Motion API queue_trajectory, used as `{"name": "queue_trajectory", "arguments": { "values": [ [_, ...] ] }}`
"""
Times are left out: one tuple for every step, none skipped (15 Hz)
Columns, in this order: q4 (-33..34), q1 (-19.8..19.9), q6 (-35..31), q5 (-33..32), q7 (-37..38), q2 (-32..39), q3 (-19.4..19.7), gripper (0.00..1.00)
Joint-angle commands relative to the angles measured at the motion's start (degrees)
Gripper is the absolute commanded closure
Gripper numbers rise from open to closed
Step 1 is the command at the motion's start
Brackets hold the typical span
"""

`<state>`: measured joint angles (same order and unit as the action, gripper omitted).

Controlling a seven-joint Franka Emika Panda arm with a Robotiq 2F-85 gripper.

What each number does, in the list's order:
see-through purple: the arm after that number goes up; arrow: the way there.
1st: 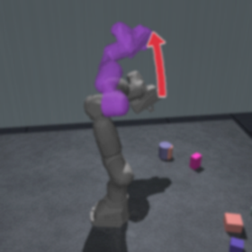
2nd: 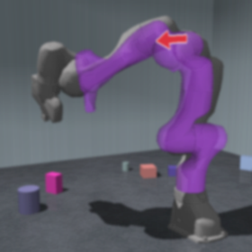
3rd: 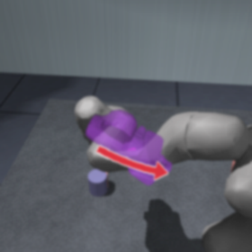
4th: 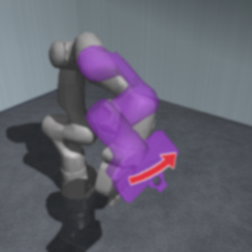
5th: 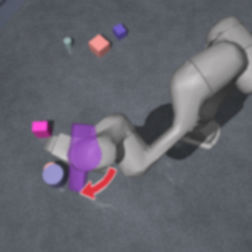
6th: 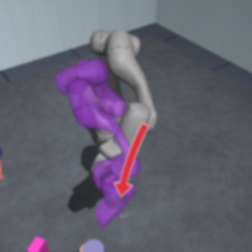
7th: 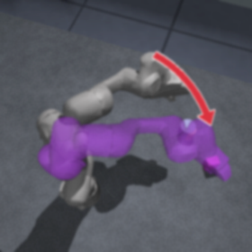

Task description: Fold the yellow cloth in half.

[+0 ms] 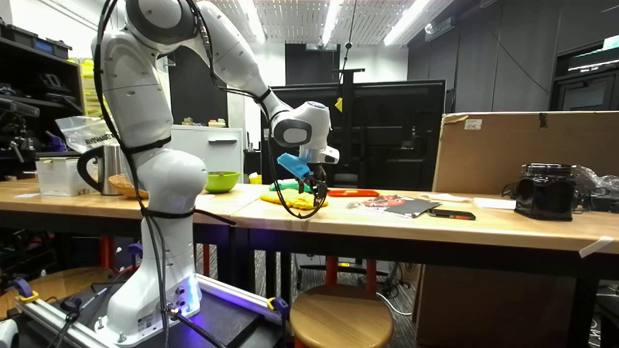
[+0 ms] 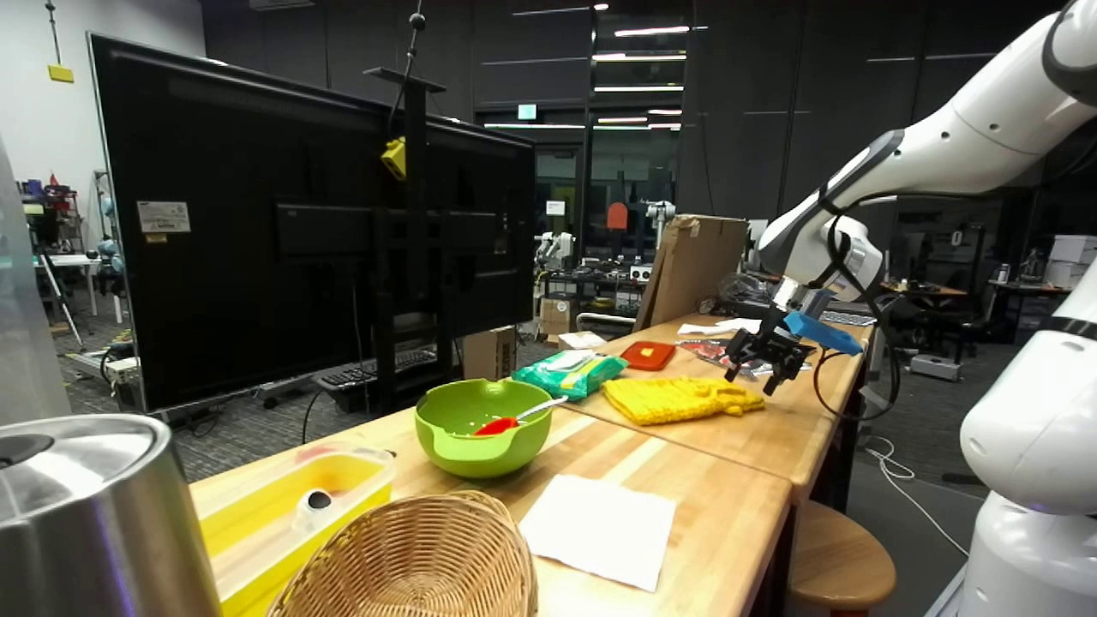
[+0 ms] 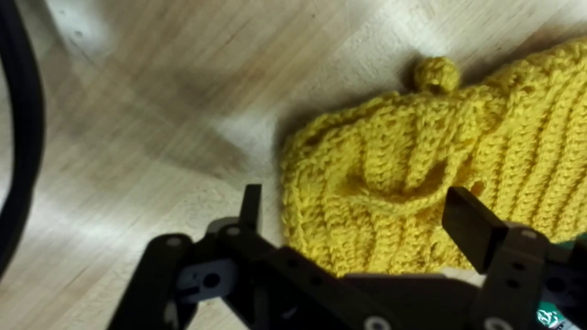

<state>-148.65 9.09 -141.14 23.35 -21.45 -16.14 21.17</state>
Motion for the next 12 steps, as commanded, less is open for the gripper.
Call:
{"name": "queue_trajectory", "arguments": {
  "values": [
    [-0.24, 0.05, 0.66, 0.71, -0.09, -0.73, -0.08, 0.0],
    [-0.18, 0.0, 0.71, 0.93, -0.15, -0.58, -0.02, 0.0],
    [-0.01, -0.1, 0.67, 1.21, -0.46, -0.24, 0.1, 0.0],
    [0.1, -0.16, 0.67, 1.38, -0.58, 0.02, 0.11, 0.0],
    [0.17, -0.23, 0.7, 1.6, -0.68, 0.18, 0.14, 0.0],
    [0.32, -0.37, 0.64, 1.92, -1.0, 0.51, 0.24, 0.0],
    [0.47, -0.46, 0.69, 2.19, -1.17, 0.88, 0.29, 0.0],
    [0.53, -0.49, 0.73, 2.39, -1.21, 1.09, 0.29, 0.0],
    [0.74, -0.58, 0.73, 2.71, -1.36, 1.44, 0.31, 0.0],
    [0.89, -0.58, 0.83, 2.91, -1.37, 1.7, 0.27, 0.0],
    [1.07, -0.58, 0.87, 3.09, -1.47, 1.98, 0.23, 0.0],
    [1.37, -0.66, 0.86, 3.44, -1.7, 2.43, 0.26, 0.0]
  ]
}}
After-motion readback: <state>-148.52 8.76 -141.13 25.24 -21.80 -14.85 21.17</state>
